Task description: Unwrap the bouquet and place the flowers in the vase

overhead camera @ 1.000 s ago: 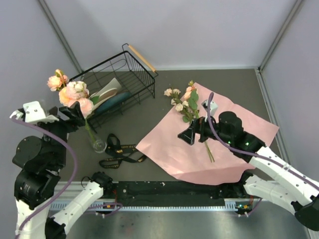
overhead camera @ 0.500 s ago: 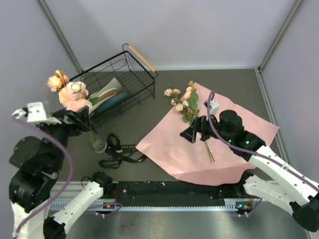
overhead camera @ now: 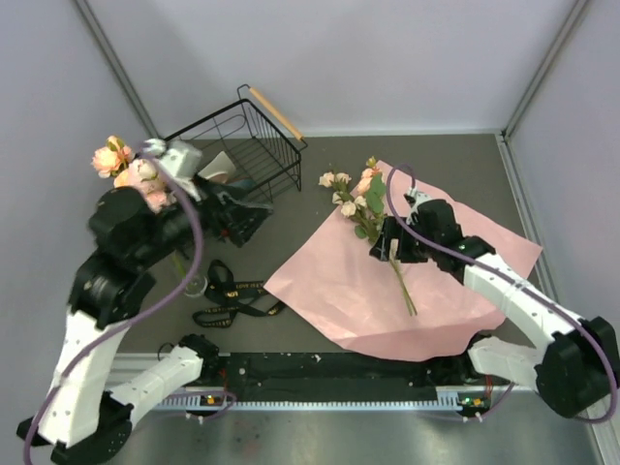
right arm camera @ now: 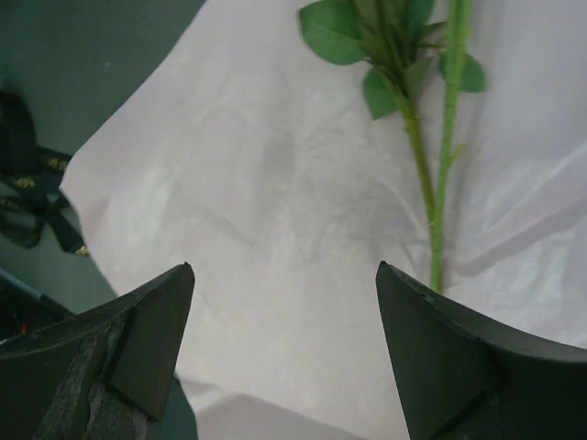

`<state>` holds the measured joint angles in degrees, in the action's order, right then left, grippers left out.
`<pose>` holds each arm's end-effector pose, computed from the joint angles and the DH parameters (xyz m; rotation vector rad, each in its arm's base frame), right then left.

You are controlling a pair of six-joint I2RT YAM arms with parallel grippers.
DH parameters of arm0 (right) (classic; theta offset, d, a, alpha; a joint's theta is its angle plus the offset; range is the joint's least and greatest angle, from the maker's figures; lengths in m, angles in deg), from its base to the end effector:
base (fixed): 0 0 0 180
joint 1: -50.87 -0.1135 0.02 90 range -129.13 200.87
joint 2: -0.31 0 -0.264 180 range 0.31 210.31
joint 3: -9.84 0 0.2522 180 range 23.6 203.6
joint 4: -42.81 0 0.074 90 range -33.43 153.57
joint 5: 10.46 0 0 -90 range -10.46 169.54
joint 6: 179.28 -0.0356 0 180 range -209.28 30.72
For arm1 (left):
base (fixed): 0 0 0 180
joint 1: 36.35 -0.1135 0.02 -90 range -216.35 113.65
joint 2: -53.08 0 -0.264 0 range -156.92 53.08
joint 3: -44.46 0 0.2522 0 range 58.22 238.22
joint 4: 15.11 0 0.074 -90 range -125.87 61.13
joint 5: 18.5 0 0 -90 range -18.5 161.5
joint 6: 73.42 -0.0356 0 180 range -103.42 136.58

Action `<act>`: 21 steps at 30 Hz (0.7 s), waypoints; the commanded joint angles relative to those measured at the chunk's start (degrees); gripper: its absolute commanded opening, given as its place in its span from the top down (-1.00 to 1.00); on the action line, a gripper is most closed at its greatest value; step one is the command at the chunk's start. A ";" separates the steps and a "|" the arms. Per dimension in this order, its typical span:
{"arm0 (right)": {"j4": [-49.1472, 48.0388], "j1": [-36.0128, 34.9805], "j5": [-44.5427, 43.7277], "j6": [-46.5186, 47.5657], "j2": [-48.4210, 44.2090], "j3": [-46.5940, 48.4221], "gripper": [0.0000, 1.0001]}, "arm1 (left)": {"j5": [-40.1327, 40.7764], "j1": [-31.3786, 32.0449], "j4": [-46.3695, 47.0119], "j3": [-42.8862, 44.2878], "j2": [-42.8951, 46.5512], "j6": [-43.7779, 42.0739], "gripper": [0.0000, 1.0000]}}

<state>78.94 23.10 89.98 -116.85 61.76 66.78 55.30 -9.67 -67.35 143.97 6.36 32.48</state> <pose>0.1987 0.1119 0.2546 -0.1035 2.3667 0.6966 0.0846 -0.0536 0.5076 0.3797 1.5736 -0.7999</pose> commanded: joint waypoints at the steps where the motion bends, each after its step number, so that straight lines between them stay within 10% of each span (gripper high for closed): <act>1: -0.66 5.26 0.90 2.43 6.48 0.24 -0.58 | -19.19 0.13 12.26 -9.01 -2.76 10.71 -0.77; 5: -1.10 5.97 -0.16 5.68 13.86 3.30 -0.19 | -23.70 1.01 24.83 -18.58 -3.73 17.75 -0.77; 21: -3.56 5.97 -7.08 9.73 24.77 6.74 0.16 | -12.10 12.25 25.30 -29.15 -2.24 21.28 -0.75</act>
<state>77.30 28.91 86.09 -109.07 85.22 71.50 39.10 0.23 -45.01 116.96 2.75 52.31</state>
